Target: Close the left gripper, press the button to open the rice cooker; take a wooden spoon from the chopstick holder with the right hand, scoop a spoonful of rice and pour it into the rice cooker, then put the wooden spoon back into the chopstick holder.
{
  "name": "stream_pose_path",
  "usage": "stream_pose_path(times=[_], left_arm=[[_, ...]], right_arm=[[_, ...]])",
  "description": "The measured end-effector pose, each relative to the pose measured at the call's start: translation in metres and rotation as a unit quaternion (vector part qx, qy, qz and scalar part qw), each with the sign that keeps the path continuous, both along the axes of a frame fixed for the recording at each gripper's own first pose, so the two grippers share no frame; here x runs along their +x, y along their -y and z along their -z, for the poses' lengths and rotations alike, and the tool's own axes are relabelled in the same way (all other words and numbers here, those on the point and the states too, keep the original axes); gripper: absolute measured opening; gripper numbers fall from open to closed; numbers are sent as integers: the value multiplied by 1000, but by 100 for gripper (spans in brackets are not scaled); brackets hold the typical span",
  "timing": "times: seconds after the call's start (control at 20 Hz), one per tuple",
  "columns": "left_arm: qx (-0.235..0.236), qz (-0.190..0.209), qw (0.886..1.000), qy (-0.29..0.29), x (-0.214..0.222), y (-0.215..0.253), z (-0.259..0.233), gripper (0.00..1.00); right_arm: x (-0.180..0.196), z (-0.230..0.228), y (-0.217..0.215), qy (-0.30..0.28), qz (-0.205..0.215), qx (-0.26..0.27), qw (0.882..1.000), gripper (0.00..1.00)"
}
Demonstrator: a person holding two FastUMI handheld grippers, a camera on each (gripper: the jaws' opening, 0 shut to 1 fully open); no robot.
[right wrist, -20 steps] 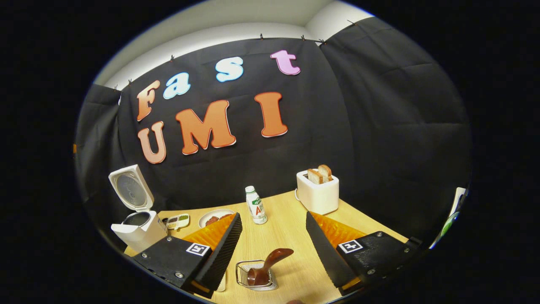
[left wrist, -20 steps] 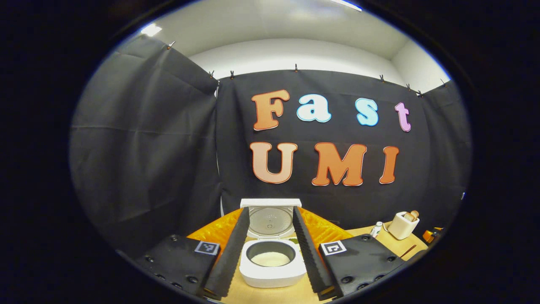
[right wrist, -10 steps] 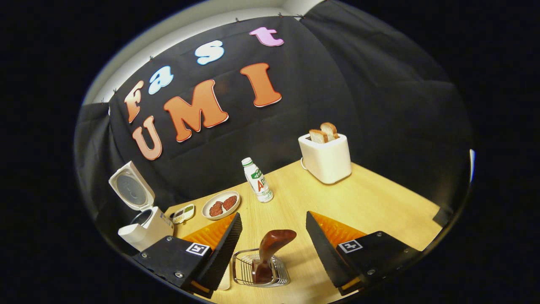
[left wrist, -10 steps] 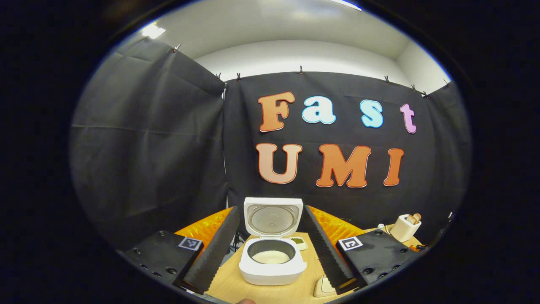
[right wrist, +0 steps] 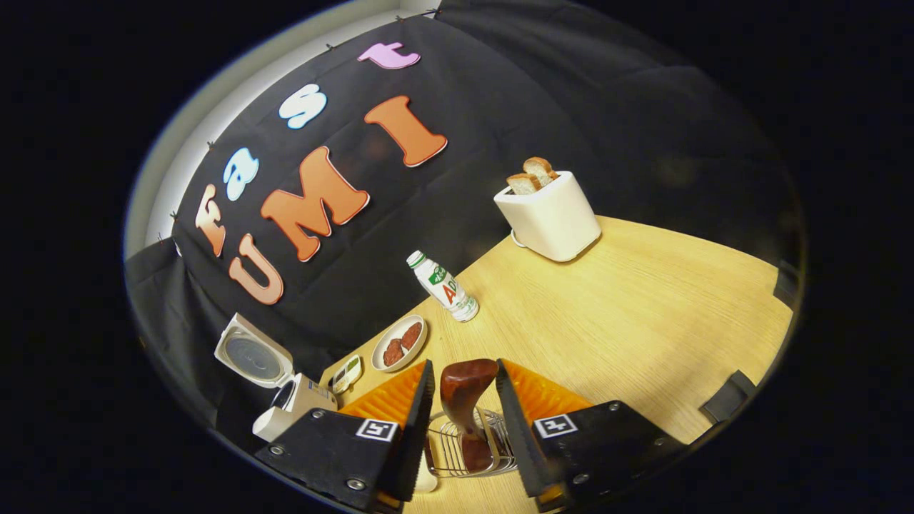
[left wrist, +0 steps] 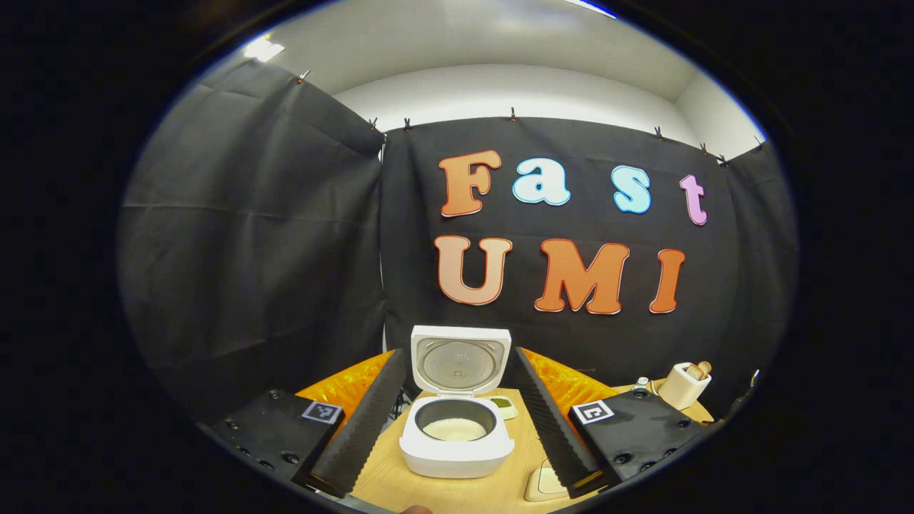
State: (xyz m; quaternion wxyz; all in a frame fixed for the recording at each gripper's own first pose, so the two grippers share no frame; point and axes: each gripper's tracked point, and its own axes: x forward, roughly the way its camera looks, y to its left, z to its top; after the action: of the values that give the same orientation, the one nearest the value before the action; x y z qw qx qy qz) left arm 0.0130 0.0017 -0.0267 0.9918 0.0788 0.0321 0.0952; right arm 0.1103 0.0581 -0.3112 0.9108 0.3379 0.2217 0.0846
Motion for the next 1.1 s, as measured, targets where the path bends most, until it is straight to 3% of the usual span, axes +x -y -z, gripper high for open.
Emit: stream_pose_path(times=[0.05, 0.15, 0.45, 0.95, 1.1], left_arm=[[1, -3, 1000, -1, 0, -3, 0, 100], [0, -3, 1000, -3, -1, -4, 1, 100], [-8, 2, 1000, -6, -2, -16, 2, 100], [-18, 13, 1000, -9, -3, -42, -1, 100], [-22, 21, 1000, -6, -1, -48, -3, 100]], right_arm=[[-3, 1, 2, -13, -5, 14, 1000, 44], [0, 1, -6, -32, -7, 45, 998, 33], [2, -12, -21, -22, -3, 8, 1000, 15], [-9, -105, -31, 43, 1, -68, 997, 15], [-16, -137, -47, 63, -11, -62, 996, 15]])
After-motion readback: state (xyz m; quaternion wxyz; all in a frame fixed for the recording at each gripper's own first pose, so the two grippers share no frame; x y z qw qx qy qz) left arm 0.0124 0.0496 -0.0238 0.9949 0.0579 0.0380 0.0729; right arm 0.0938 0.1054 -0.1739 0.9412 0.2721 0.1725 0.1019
